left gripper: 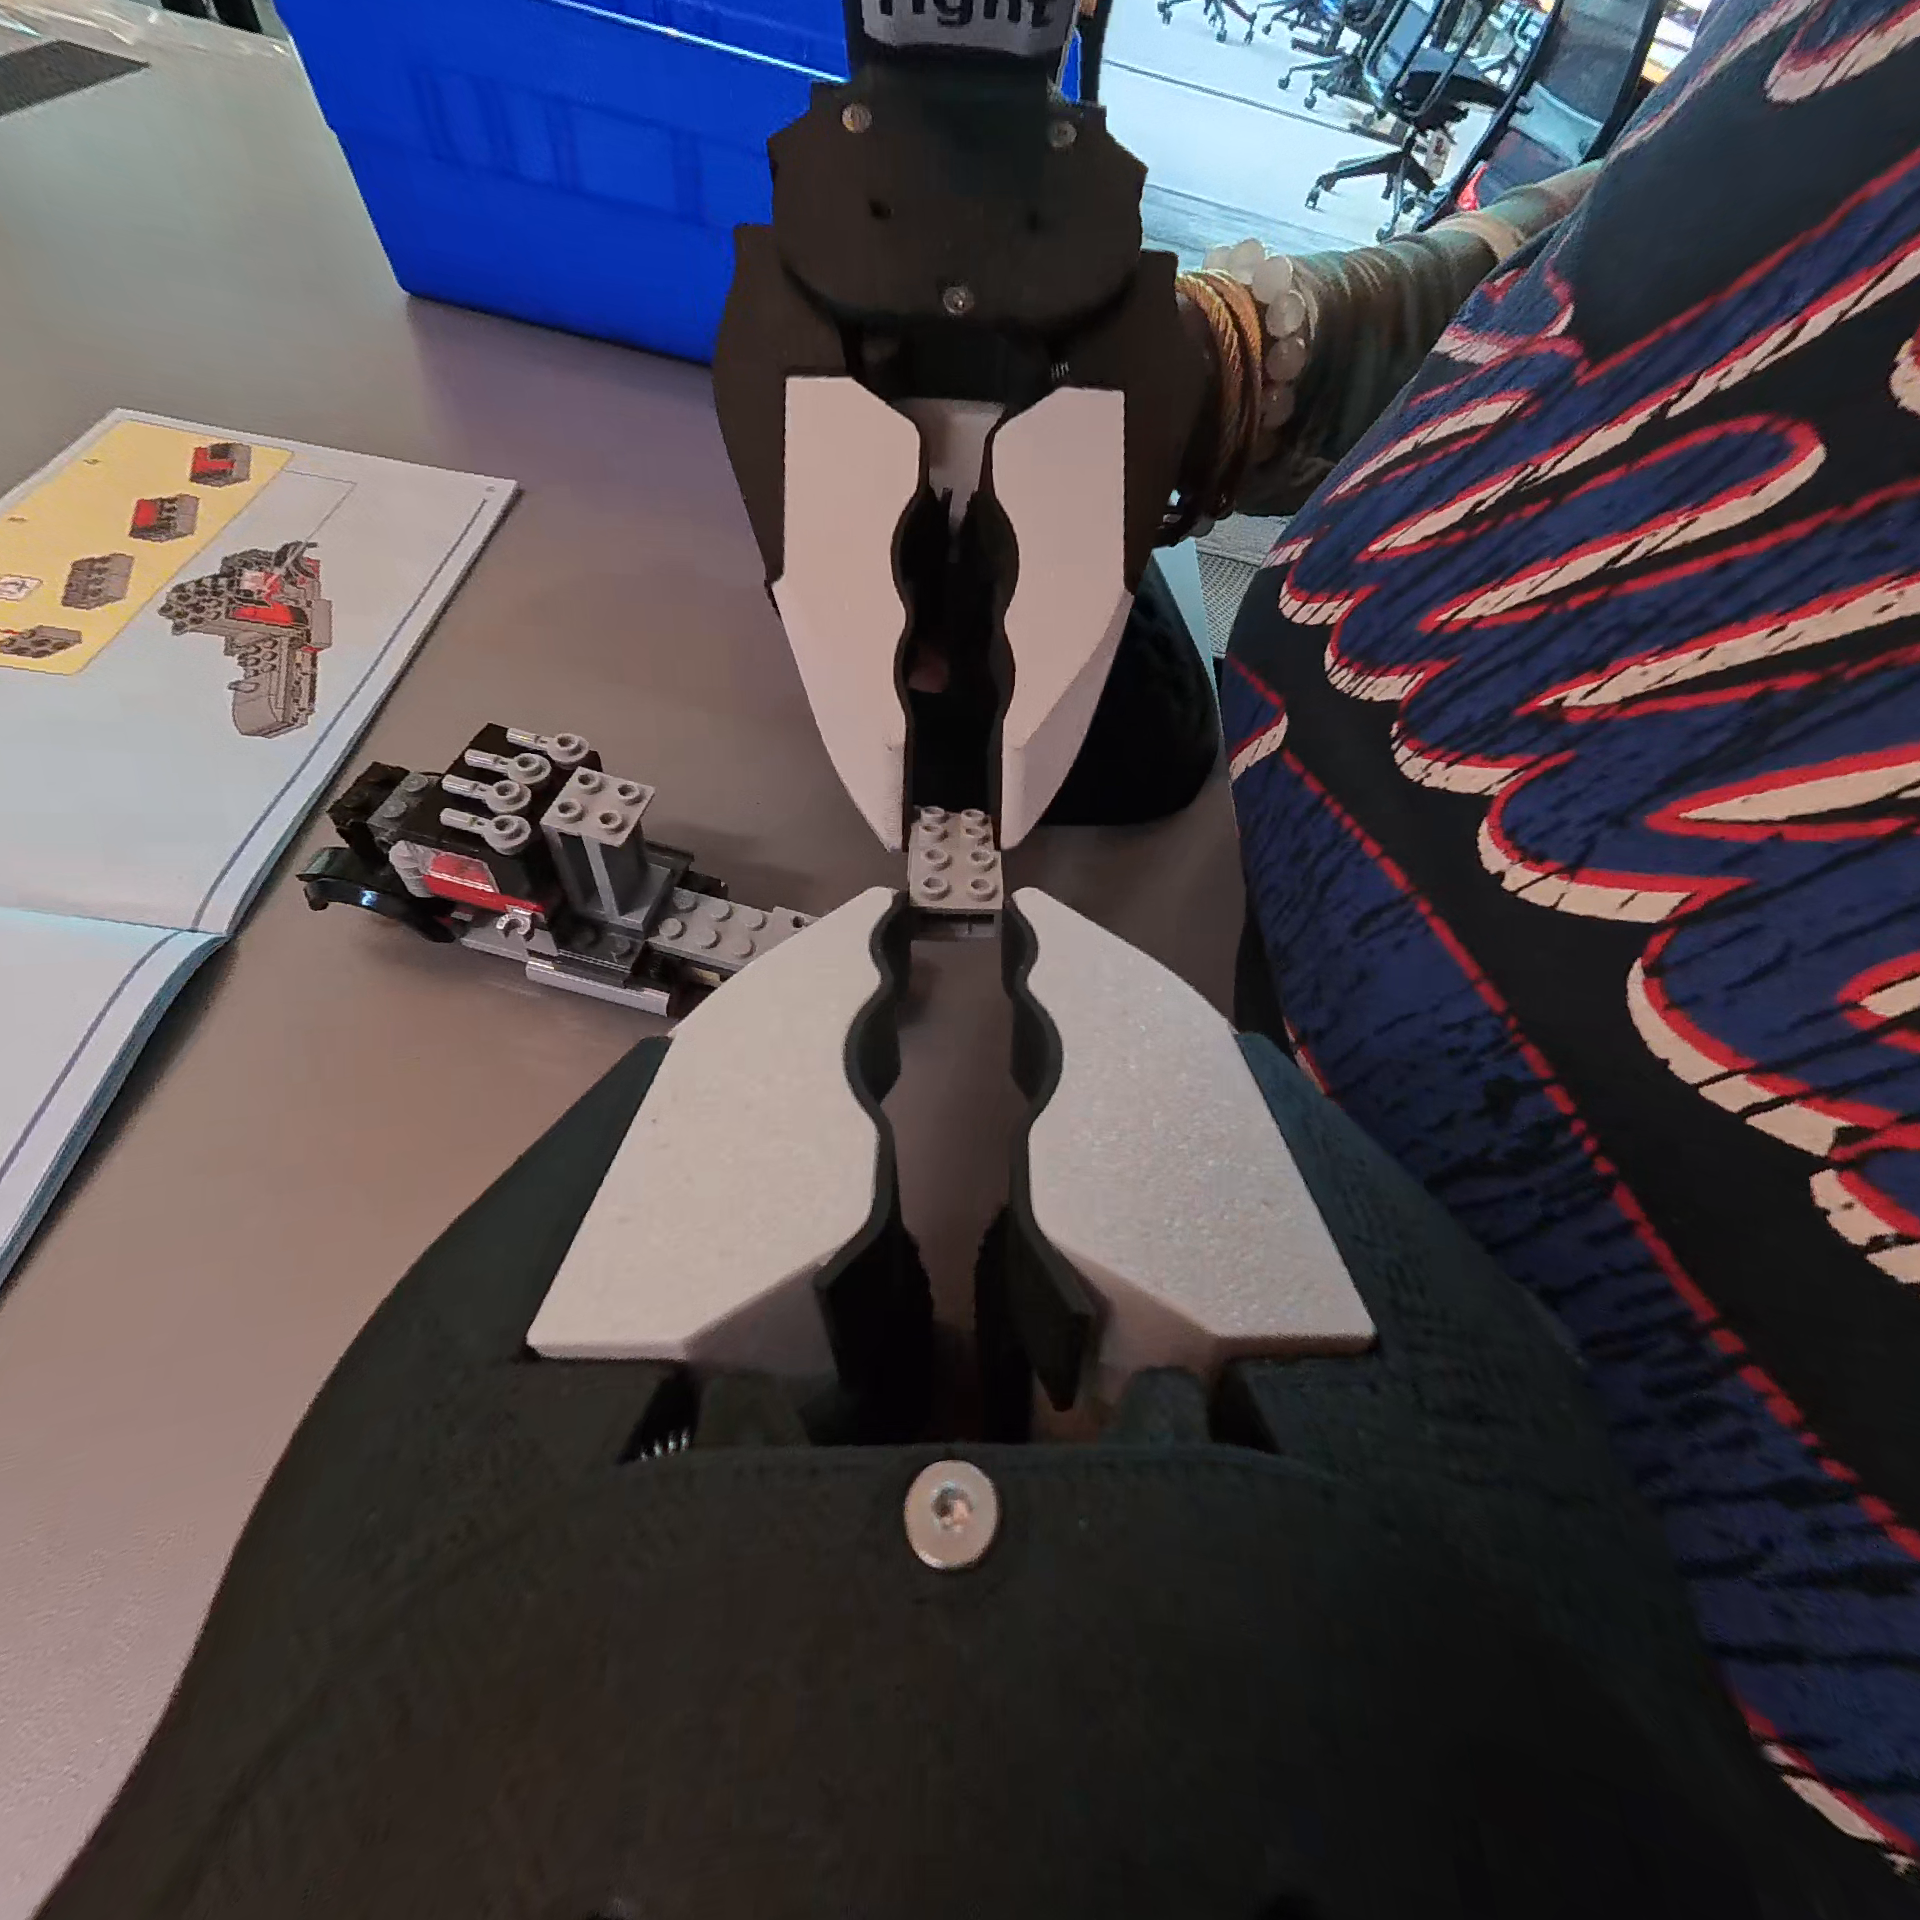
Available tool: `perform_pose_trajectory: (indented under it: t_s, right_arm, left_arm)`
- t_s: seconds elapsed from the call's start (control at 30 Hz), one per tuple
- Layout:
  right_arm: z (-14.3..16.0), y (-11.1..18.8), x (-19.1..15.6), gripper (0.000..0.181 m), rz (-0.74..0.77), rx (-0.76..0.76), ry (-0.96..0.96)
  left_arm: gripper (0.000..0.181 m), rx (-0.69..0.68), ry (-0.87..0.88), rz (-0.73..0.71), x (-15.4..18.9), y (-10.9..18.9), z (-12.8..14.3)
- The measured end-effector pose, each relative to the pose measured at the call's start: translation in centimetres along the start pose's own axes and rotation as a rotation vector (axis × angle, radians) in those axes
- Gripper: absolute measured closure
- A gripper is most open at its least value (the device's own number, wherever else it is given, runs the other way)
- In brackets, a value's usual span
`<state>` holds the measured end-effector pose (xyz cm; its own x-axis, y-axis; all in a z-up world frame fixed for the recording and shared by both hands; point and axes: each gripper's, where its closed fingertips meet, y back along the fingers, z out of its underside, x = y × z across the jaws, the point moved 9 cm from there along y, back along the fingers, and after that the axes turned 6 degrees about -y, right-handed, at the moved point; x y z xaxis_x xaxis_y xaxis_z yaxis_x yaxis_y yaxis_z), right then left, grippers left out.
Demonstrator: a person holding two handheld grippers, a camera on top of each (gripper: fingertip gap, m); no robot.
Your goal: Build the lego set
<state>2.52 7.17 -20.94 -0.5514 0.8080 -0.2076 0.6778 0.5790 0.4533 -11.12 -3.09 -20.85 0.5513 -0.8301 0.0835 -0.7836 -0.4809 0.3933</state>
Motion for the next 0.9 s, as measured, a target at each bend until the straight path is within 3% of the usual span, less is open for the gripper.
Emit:
perform_pose_trajectory:
  t_s: [0.9]
  right_arm:
    - [0.36,-0.7,-0.39,0.165,-0.019,-0.076,0.022]
  left_arm:
    - [0.165,-0.092,-0.019,0.046,0.28,-0.61,0.31]
